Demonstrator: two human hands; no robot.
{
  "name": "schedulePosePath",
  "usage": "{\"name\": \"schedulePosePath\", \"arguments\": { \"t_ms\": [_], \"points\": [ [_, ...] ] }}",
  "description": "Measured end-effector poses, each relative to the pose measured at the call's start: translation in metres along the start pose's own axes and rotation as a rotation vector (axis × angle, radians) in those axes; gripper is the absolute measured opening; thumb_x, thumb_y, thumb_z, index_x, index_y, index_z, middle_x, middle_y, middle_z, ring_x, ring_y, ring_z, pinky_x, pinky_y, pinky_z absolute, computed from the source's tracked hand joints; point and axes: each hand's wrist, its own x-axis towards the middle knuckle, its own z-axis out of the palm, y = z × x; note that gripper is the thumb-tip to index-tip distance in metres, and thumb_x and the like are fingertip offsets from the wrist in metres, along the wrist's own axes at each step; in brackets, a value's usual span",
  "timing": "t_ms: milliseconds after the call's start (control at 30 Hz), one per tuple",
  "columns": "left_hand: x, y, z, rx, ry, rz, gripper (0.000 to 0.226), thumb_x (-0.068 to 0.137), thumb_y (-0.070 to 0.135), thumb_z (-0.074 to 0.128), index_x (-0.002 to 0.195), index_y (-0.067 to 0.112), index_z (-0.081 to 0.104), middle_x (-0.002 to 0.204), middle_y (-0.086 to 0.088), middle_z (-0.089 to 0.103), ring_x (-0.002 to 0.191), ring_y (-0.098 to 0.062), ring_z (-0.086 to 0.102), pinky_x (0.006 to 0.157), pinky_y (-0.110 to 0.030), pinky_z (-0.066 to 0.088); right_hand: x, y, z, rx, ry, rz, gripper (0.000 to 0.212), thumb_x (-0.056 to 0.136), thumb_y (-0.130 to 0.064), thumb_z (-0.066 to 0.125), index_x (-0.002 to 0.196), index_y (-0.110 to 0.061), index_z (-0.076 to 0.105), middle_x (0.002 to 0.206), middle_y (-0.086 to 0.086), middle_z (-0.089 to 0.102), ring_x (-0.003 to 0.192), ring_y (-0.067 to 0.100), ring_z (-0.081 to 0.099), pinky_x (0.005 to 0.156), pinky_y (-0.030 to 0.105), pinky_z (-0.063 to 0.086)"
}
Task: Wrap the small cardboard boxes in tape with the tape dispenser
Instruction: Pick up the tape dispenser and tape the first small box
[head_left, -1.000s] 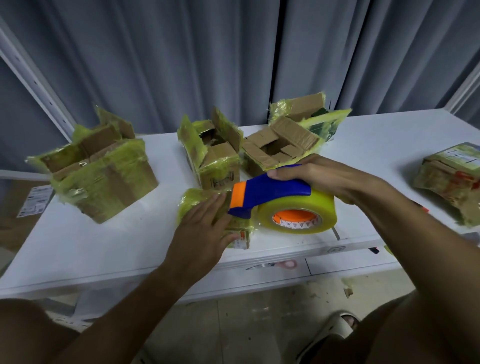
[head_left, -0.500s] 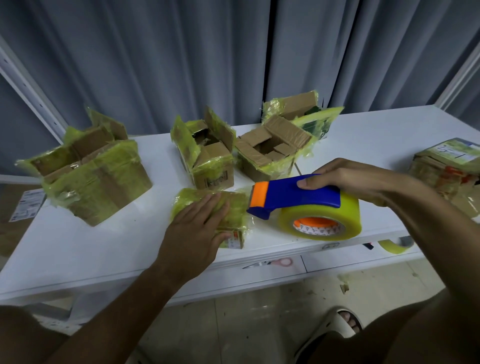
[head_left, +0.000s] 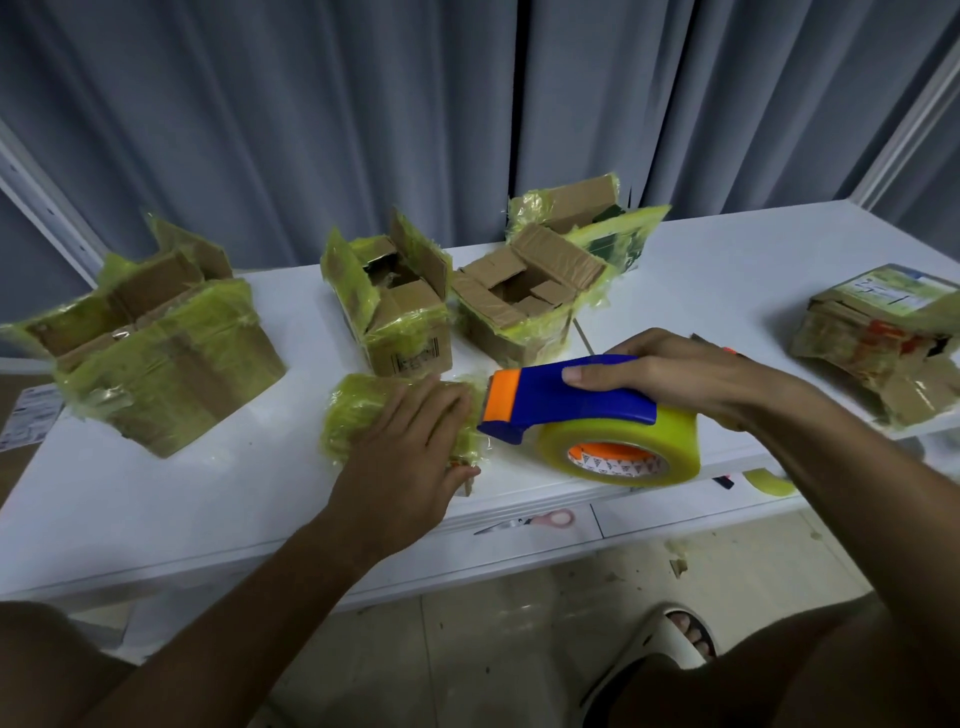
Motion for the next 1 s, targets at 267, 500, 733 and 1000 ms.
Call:
{"name": "schedulePosePath", "arguments": {
  "t_ms": [267, 500, 733, 1000],
  "points": [
    [0.003, -0.003, 0.006, 0.069, -0.083, -0.013, 0.073, 0.096, 0.058, 0.026, 0.151, 0.01, 0.033, 0.157, -0.007, 0.034, 0.146, -0.028, 0.029, 0.115, -0.049, 0.032, -0.001, 0.014, -0.006, 0.051, -0.017, -0.035, 0.044, 0.078, -0.052, 0.073, 0.095, -0.012, 0.08, 0.086, 0.004, 0.079, 0.079, 0.023, 0.076, 0.075, 0.032, 0.058],
    [0.004, -0.005, 0.003, 0.041, -0.067, 0.002, 0.075, 0.094, 0.061, 0.027, 0.149, 0.01, 0.037, 0.154, -0.007, 0.04, 0.143, -0.029, 0.035, 0.114, -0.047, 0.033, -0.007, 0.017, -0.019, -0.008, -0.113, 0.031, 0.057, 0.068, -0.057, 0.076, 0.097, -0.008, 0.079, 0.09, 0.012, 0.078, 0.078, 0.025, 0.072, 0.077, 0.036, 0.055],
    [0.004, -0.013, 0.003, -0.069, -0.073, 0.014, 0.071, 0.095, 0.062, 0.027, 0.151, 0.019, 0.03, 0.157, 0.003, 0.032, 0.147, -0.022, 0.025, 0.116, -0.041, 0.028, 0.013, -0.016, 0.015, -0.292, 0.008, 0.016, 0.044, 0.084, -0.049, 0.073, 0.068, -0.01, 0.06, 0.068, 0.006, 0.057, 0.063, 0.019, 0.052, 0.066, 0.032, 0.039],
    [0.003, -0.014, 0.001, -0.103, -0.056, 0.035, 0.068, 0.096, 0.058, 0.028, 0.153, 0.022, 0.028, 0.157, 0.009, 0.03, 0.148, -0.021, 0.022, 0.117, -0.038, 0.025, 0.022, -0.04, 0.018, -0.347, 0.013, 0.048, 0.033, 0.088, -0.05, 0.066, 0.081, -0.019, 0.065, 0.087, 0.002, 0.065, 0.072, 0.017, 0.062, 0.062, 0.028, 0.047]
  ]
}}
